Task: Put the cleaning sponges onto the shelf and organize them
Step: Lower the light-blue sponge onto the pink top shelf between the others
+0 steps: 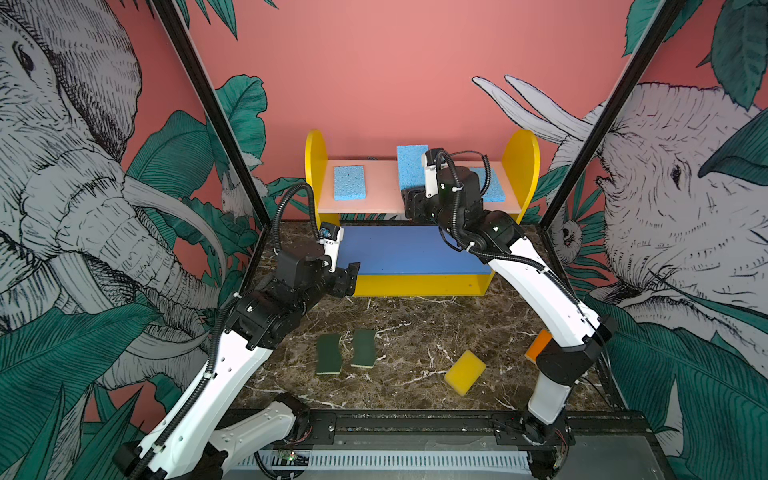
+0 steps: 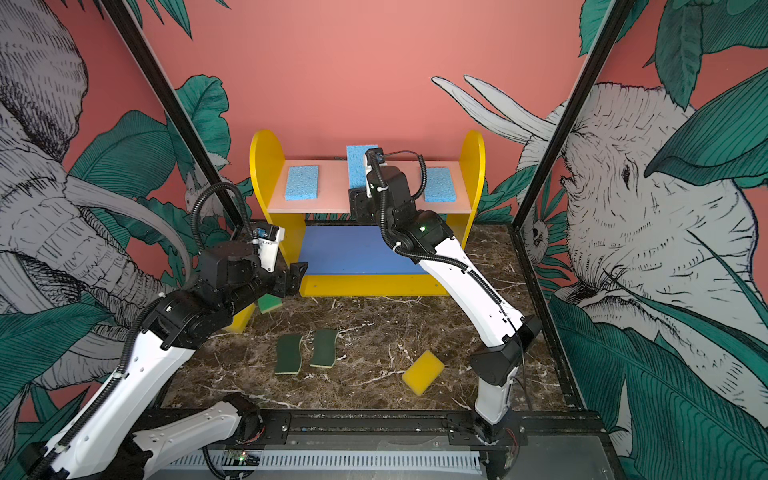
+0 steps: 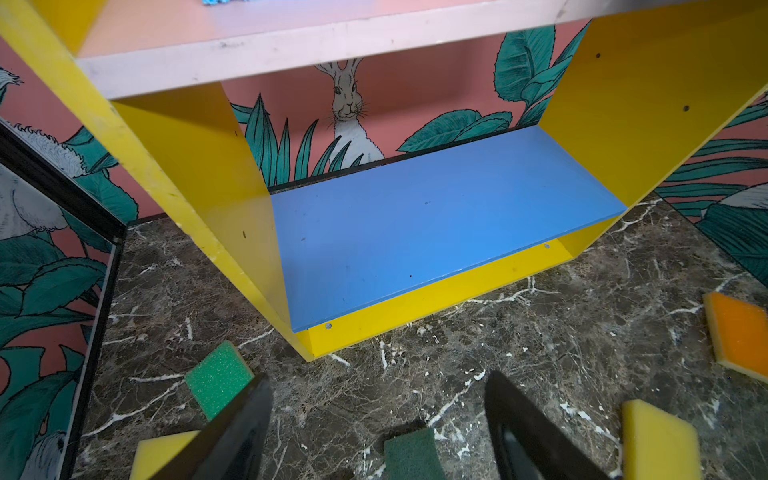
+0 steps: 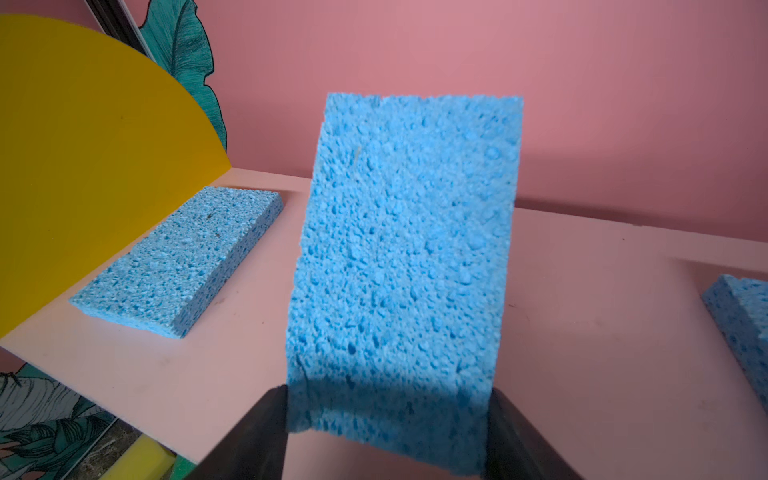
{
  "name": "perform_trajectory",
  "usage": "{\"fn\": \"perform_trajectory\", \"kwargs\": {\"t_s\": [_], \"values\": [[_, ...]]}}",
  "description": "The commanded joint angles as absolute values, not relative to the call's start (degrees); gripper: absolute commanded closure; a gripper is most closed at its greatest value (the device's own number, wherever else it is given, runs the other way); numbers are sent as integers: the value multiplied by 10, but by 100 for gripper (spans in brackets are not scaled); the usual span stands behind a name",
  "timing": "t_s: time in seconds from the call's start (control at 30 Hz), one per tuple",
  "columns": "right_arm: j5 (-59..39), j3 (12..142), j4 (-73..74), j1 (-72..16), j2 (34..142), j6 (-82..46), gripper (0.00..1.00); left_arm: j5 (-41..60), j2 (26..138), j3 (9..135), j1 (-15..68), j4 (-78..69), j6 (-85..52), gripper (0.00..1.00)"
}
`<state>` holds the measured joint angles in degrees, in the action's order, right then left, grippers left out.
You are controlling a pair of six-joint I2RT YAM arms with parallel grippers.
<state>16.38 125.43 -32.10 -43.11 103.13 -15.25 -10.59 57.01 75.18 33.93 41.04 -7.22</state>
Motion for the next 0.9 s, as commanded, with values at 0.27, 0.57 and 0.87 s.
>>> {"fn": "perform_trajectory", "kwargs": {"t_s": [0.27, 0.57, 0.87], "values": [[181, 1240, -318, -429, 1028, -168, 27, -120, 564, 752, 337, 402, -69, 19], [172, 1230, -314, -430, 1029, -184, 27, -129, 557, 751, 336, 404, -69, 19], [144, 1228, -307, -430, 1030, -197, 27, -134, 552, 745, 337, 407, -69, 19]]}}
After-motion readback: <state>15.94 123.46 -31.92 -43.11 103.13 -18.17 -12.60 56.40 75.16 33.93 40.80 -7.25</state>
